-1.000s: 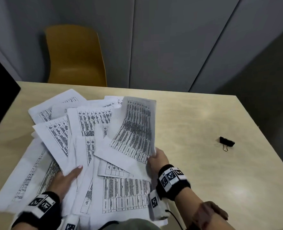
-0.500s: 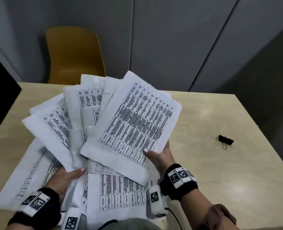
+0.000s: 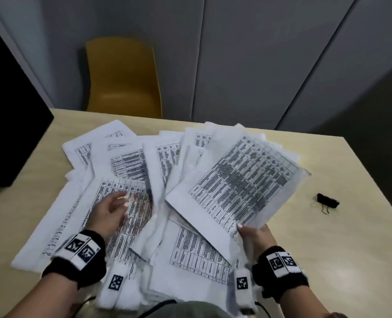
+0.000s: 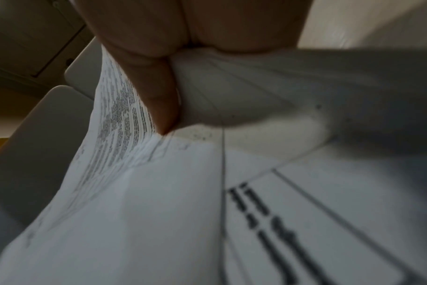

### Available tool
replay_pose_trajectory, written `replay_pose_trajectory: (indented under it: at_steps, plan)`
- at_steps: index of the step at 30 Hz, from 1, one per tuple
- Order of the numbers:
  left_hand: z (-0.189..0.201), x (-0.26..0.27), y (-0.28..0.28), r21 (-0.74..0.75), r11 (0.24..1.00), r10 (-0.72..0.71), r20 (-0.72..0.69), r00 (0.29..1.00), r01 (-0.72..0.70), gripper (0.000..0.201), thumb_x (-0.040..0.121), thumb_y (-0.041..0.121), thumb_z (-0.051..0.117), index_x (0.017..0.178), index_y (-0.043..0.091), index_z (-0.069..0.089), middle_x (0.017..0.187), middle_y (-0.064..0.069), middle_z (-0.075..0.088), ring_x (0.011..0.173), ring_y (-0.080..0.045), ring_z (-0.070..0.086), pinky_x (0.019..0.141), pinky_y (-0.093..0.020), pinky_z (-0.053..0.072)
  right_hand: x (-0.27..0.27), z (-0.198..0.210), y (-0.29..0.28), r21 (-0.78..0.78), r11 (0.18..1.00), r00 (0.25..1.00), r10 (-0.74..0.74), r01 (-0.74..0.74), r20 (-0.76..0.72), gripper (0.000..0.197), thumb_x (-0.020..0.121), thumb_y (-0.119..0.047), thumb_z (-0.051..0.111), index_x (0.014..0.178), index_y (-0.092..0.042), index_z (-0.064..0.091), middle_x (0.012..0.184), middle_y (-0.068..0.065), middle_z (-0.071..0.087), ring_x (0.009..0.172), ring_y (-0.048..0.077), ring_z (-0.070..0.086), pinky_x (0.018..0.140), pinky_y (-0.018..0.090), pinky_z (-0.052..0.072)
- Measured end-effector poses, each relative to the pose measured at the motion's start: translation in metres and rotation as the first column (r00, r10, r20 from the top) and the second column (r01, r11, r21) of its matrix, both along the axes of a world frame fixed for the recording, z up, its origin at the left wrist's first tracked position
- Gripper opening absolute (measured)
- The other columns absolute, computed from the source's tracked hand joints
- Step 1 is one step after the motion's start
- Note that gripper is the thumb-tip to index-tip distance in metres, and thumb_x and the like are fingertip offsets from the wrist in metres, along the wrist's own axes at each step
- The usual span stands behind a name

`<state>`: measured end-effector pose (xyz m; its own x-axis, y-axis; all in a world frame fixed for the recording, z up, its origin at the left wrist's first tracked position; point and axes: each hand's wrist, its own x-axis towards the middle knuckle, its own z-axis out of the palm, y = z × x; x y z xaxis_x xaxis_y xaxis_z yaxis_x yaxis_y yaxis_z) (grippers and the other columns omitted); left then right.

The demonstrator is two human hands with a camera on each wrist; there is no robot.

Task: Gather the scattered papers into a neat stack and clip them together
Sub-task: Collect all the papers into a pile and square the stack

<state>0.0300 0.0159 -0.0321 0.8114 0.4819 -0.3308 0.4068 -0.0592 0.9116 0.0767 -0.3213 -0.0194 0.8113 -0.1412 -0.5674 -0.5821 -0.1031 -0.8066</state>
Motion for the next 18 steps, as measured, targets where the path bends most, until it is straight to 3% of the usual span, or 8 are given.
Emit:
replay_pose_trajectory:
  at_steps: [1,3,6,9,12,15,17,18]
  plan:
    - [-0.002,-0.003,0.013,0.219,0.975,0.038,-0.06,0.997,-0.024,0.04,0.086,0.014,0.062,0.125,0.022,0.053,0.13,-0.012,0.055,0.111,-0.028,0.053,0.094,-0.041,0.044,-0.001,0.001,-0.003,-0.034,0.999,0.999,-0.012,0.011,-0.032,0.028,0.079,-0.005,0.068,0.1,0.006,0.053,0.098,0.032,0.061,0.094,0.045,0.059,0.095,0.067,0.036]
    - [-0.007,-0.012,0.036,0.558,0.825,0.085,-0.286,0.954,0.093,0.065,0.086,0.027,0.061,0.142,0.016,0.03,0.146,-0.017,0.037,0.131,-0.036,0.036,0.107,-0.048,0.032,0.0,-0.003,-0.01,-0.051,0.998,0.998,-0.031,0.028,-0.059,0.021,0.079,-0.009,0.069,0.087,-0.004,0.051,0.109,0.034,0.057,0.099,0.046,0.057,0.094,0.066,0.037]
    - [-0.013,-0.029,0.038,0.531,0.781,0.108,-0.632,0.768,0.328,0.084,0.088,0.052,0.046,0.149,0.02,-0.003,0.158,-0.016,-0.003,0.144,-0.037,-0.003,0.113,-0.056,0.011,0.002,-0.01,-0.014,-0.084,0.996,0.999,-0.02,0.016,-0.043,0.037,0.072,-0.022,0.073,0.073,0.003,0.045,0.109,0.032,0.06,0.097,0.044,0.059,0.087,0.059,0.044]
    - [-0.016,-0.041,0.015,0.459,0.818,0.032,-0.638,0.769,0.347,0.083,0.09,0.056,0.038,0.147,0.027,-0.014,0.156,-0.012,-0.022,0.143,-0.035,-0.018,0.113,-0.058,-0.002,0.007,-0.019,-0.011,-0.113,0.992,0.994,0.048,-0.059,-0.097,0.052,0.063,-0.04,0.073,0.085,-0.001,0.046,0.09,0.022,0.061,0.085,0.034,0.058,0.087,0.048,0.047]
    - [-0.013,-0.041,-0.007,0.429,0.817,-0.031,-0.634,0.772,0.385,0.082,0.089,0.058,0.036,0.145,0.032,-0.017,0.156,-0.01,-0.022,0.143,-0.034,-0.018,0.114,-0.056,-0.003,0.013,-0.024,-0.011,-0.094,0.994,0.994,0.037,-0.046,-0.102,0.031,0.08,-0.022,0.069,0.071,-0.005,0.045,0.062,0.007,0.048,0.058,0.021,0.047,0.063,0.033,0.043]
    - [-0.011,-0.04,-0.017,0.492,0.779,0.016,-0.634,0.773,0.388,0.084,0.087,0.059,0.041,0.146,0.032,-0.011,0.159,-0.007,-0.006,0.145,-0.032,-0.005,0.114,-0.053,0.002,0.015,-0.024,-0.012,-0.112,0.992,0.993,0.037,-0.05,-0.114,0.029,0.081,-0.02,0.069,0.071,-0.009,0.044,0.049,0.001,0.047,0.039,0.015,0.044,0.042,0.018,0.034]
    - [-0.007,-0.037,-0.007,0.574,0.757,0.106,-0.578,0.809,0.311,0.084,0.085,0.055,0.048,0.148,0.028,-0.001,0.158,-0.007,0.007,0.143,-0.031,0.004,0.114,-0.05,0.008,0.016,-0.027,-0.014,-0.153,0.986,0.991,0.043,-0.062,-0.127,0.036,0.079,-0.021,0.071,0.061,-0.009,0.042,0.037,-0.002,0.048,0.03,0.013,0.044,0.039,0.019,0.036]
    - [-0.006,-0.034,0.002,0.603,0.754,0.141,-0.534,0.834,0.259,0.083,0.084,0.051,0.052,0.148,0.026,0.004,0.156,-0.008,0.011,0.142,-0.032,0.008,0.114,-0.048,0.012,0.015,-0.028,-0.015,-0.16,0.985,0.99,0.047,-0.068,-0.135,0.038,0.079,-0.023,0.071,0.062,-0.007,0.042,0.043,0.004,0.051,0.037,0.015,0.048,0.043,0.027,0.044]
